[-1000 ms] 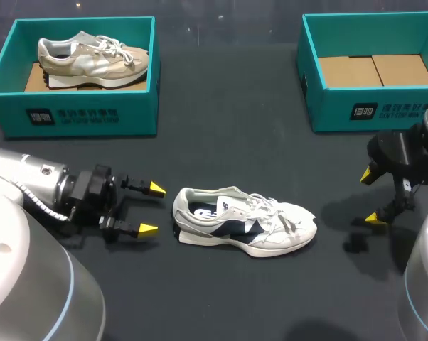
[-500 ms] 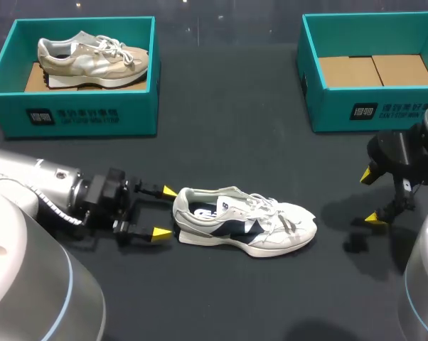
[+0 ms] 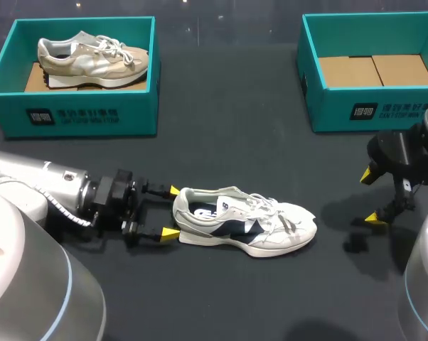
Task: Take the shoe out of the shoebox, open the shoe tongue, remove and reinsert the insole, then place the shoe into the shoebox
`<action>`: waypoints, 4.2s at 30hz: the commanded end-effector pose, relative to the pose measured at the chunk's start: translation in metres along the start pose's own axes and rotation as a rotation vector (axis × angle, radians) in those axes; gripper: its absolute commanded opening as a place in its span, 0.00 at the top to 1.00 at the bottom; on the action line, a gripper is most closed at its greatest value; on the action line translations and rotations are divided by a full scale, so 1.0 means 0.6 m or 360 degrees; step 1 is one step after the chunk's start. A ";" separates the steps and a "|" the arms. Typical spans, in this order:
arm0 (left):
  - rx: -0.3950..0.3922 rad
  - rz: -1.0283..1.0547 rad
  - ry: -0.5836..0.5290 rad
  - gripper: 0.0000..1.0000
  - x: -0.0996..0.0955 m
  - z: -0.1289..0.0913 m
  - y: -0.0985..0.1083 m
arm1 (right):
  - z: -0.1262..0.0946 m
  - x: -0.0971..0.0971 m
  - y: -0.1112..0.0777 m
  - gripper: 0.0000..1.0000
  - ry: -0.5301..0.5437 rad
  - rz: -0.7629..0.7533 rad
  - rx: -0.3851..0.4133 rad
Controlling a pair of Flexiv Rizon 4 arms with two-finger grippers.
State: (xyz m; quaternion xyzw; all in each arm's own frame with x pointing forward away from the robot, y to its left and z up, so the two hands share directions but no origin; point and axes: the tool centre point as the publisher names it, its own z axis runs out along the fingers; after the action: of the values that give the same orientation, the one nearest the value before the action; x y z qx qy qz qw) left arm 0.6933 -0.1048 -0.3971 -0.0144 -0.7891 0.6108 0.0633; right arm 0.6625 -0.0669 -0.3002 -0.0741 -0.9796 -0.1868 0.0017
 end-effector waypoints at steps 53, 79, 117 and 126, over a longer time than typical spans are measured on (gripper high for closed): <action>0.0059 0.0025 -0.0003 1.00 0.012 0.095 -0.003 | 0.001 0.003 0.000 0.00 -0.0006 0.0002 0.0004; 0.0045 0.0039 -0.0049 1.00 0.016 0.080 0.004 | 0.001 0.003 0.000 0.00 -0.0006 0.0002 0.0004; 0.0055 0.0094 0.0008 1.00 0.025 0.078 -0.005 | -0.013 -0.022 0.066 0.00 0.0031 0.0515 0.0220; 0.0055 0.0094 0.0008 1.00 0.025 0.078 -0.005 | -0.002 -0.004 0.117 0.00 -0.0085 0.0721 0.0350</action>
State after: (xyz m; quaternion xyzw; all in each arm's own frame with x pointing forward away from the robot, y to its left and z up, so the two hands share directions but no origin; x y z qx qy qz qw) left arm 0.6738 -0.1500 -0.4057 -0.0385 -0.7774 0.6260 0.0480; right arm 0.6779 -0.0186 -0.2736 -0.2872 -0.9505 -0.1143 0.0319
